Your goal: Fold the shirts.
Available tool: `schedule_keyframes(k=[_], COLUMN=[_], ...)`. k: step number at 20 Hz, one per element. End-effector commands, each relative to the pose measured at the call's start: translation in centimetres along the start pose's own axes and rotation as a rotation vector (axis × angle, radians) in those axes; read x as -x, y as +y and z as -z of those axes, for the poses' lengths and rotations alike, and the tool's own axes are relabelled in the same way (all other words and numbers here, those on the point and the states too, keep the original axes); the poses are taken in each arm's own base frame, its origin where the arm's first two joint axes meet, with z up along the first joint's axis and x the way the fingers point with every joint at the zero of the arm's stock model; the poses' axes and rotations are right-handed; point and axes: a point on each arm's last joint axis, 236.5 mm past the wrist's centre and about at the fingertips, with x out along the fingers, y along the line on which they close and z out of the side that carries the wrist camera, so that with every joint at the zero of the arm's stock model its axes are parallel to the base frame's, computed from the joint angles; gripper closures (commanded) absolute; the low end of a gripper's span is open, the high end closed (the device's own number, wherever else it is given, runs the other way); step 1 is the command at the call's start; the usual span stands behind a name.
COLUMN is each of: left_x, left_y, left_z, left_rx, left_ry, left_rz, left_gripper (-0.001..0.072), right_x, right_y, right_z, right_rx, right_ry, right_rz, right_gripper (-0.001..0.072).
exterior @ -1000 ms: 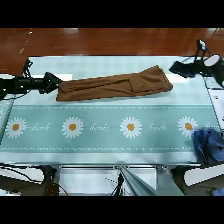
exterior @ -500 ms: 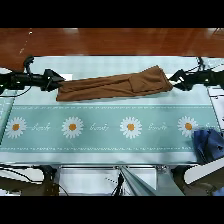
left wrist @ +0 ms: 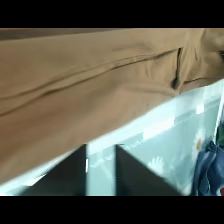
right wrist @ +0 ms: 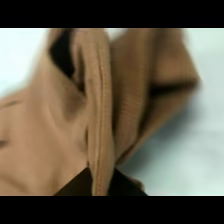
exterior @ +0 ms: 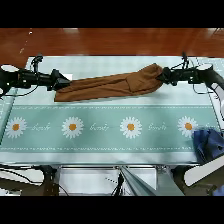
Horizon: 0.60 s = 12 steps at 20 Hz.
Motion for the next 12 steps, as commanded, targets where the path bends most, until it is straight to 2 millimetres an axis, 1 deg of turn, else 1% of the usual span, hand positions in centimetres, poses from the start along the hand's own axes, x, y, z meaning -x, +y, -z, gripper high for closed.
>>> schedule_keyframes(k=[1,3,6,9,12], left_x=[-1.9,-3.9,-7.4,-10.9,-14.2], left_y=[-2.2,-4.1,-7.3,-10.5,-13.4], left_z=[1.5,2.6,4.4,7.1,10.3], left_rx=[-0.029,-0.079,-0.142,-0.209,-0.258], left_ry=[0.055,0.083,0.104,0.141,0.172], left_rz=[0.015,0.017,0.015,0.022,0.028], left_gripper=[0.0689,0.0691,0.0691,0.0690,0.0690], right_x=[3.7,6.5,10.3,13.2,15.0], right_y=[3.7,5.4,9.1,12.6,15.5], right_z=[1.5,2.6,4.1,5.4,6.8], right_rx=[0.139,0.205,0.308,0.333,0.350], right_ry=[0.059,0.086,0.074,0.033,0.011], right_rz=[0.039,0.146,0.274,0.315,0.295], right_gripper=[0.0688,0.0688,0.0688,0.0688,0.0688])
